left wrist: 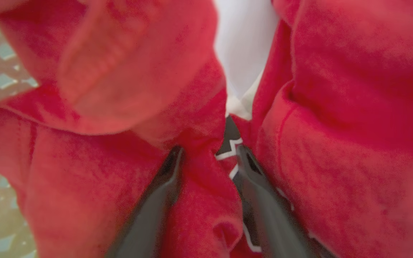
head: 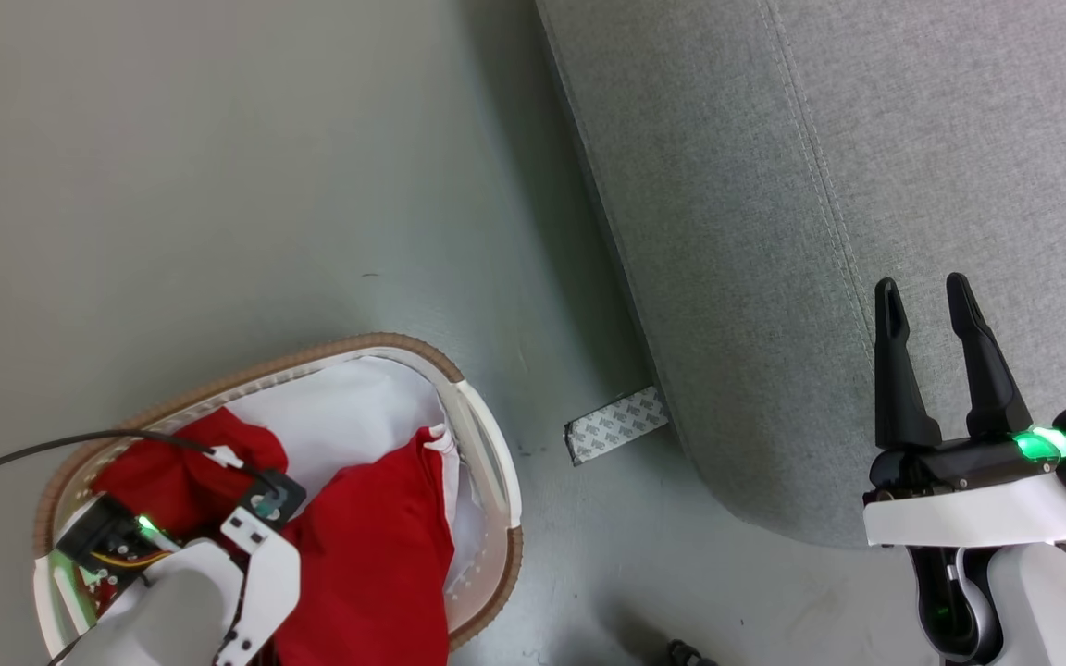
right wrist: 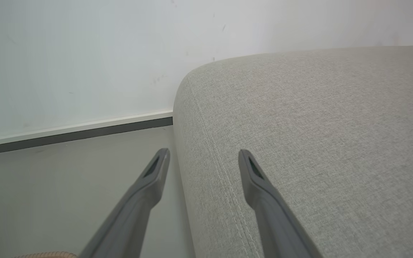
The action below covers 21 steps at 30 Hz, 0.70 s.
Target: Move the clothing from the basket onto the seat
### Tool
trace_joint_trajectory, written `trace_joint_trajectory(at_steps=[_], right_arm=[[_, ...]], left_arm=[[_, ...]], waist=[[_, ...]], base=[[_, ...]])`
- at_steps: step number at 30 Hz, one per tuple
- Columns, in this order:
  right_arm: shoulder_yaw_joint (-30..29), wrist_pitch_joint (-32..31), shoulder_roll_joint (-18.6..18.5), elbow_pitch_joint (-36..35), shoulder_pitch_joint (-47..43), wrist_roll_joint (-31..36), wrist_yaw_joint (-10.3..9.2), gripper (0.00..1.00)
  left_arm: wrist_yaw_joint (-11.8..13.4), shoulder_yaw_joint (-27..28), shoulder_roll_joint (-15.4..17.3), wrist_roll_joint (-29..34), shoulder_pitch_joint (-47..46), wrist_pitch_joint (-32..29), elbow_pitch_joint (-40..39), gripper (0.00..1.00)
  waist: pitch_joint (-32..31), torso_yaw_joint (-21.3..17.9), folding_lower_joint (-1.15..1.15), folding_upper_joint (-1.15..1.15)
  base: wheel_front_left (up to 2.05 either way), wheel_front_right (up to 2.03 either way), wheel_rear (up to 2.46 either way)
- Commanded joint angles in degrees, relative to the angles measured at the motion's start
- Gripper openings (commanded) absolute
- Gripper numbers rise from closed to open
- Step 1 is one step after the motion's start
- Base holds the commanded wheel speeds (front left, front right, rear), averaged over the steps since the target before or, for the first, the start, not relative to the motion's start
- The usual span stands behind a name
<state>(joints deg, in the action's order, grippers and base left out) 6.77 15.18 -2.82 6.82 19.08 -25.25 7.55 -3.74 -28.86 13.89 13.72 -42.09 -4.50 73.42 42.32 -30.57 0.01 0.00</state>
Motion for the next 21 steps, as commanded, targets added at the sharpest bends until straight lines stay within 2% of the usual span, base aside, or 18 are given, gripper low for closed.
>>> trace_joint_trajectory(at_steps=[1, 8, 14, 21], right_arm=[[0.0, 0.0, -0.1, 0.1, 0.8, -0.6, -0.12, 1.0], [-0.6, 0.0, -0.1, 0.7, 1.5, 0.3, -0.12, 1.0], [-1.8, 0.0, -0.2, 1.0, 1.3, 1.9, -0.12, 1.0], [-3.6, 0.0, -0.2, 2.0, -0.6, 4.7, -0.12, 1.0]], left_arm=[[-0.1, -0.3, 0.9, 0.0, -0.2, -0.1, 0.3, 0.0], [-0.2, -0.5, 0.5, -1.5, 0.2, 2.2, 0.3, 0.0], [-0.1, 0.1, -1.7, -3.4, 1.4, 5.6, 0.4, 0.0], [-1.6, 1.5, -5.5, -7.2, 2.9, 14.8, 0.3, 0.0]], waist=[[-0.1, 0.0, -0.01, 0.0], [-1.6, 0.7, -0.01, 0.0], [-5.5, 3.0, -0.01, 0.0], [-13.0, 7.4, -0.01, 0.0]], base=[[0.0, 0.0, 0.0], [0.0, 0.0, 0.0], [0.0, 0.0, 0.0], [0.0, 0.0, 0.0]])
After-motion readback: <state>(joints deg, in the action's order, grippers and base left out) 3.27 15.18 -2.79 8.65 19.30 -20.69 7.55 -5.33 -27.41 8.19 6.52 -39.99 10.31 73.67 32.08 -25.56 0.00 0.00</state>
